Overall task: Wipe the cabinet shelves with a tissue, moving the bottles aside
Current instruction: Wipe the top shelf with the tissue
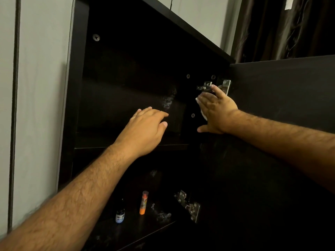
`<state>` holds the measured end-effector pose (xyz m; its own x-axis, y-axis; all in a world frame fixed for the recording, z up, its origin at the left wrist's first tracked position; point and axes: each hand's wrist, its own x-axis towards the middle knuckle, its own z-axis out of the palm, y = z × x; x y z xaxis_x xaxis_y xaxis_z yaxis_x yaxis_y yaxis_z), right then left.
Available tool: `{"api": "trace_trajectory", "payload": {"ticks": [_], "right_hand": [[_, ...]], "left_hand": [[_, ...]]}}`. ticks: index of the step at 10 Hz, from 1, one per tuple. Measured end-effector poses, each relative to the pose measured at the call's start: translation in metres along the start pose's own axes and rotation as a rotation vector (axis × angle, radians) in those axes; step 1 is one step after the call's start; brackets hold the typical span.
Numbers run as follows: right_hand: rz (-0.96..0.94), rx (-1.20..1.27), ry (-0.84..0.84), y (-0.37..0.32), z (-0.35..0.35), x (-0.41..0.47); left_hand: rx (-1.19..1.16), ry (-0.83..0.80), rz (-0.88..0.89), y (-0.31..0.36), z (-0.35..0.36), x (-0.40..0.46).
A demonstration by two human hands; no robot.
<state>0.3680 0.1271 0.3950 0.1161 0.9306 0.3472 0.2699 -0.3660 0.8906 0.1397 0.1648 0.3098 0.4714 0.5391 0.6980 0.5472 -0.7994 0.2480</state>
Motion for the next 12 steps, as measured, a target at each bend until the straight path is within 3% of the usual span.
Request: {"api": "trace_trajectory", "payload": {"ticks": [2, 3, 4, 6, 9, 10, 12], "right_hand": [[-0.041, 0.071, 0.134, -0.006, 0.009, 0.002], [-0.299, 0.197, 0.125, -0.001, 0.004, 0.003], [-0.422, 0.311, 0.079, 0.011, -0.012, 0.011], [-0.203, 0.37, 0.632, 0.042, -0.043, 0.036], [0.022, 0.386, 0.194, 0.054, -0.023, 0.042], [0.017, 0.356, 0.209, 0.053, -0.023, 0.047], [-0.094, 0.521, 0.179, 0.068, -0.038, 0.029]], "left_hand": [[0.015, -0.015, -0.013, 0.001, 0.002, 0.001], [0.017, -0.009, -0.028, 0.001, 0.001, 0.001], [0.011, -0.004, -0.034, 0.001, 0.001, 0.0], [0.0, 0.007, -0.035, 0.001, 0.001, 0.0], [0.001, 0.017, -0.051, -0.001, 0.002, 0.002], [-0.001, 0.016, -0.059, -0.001, 0.002, 0.001], [0.008, 0.025, -0.067, -0.001, 0.003, 0.001]]}}
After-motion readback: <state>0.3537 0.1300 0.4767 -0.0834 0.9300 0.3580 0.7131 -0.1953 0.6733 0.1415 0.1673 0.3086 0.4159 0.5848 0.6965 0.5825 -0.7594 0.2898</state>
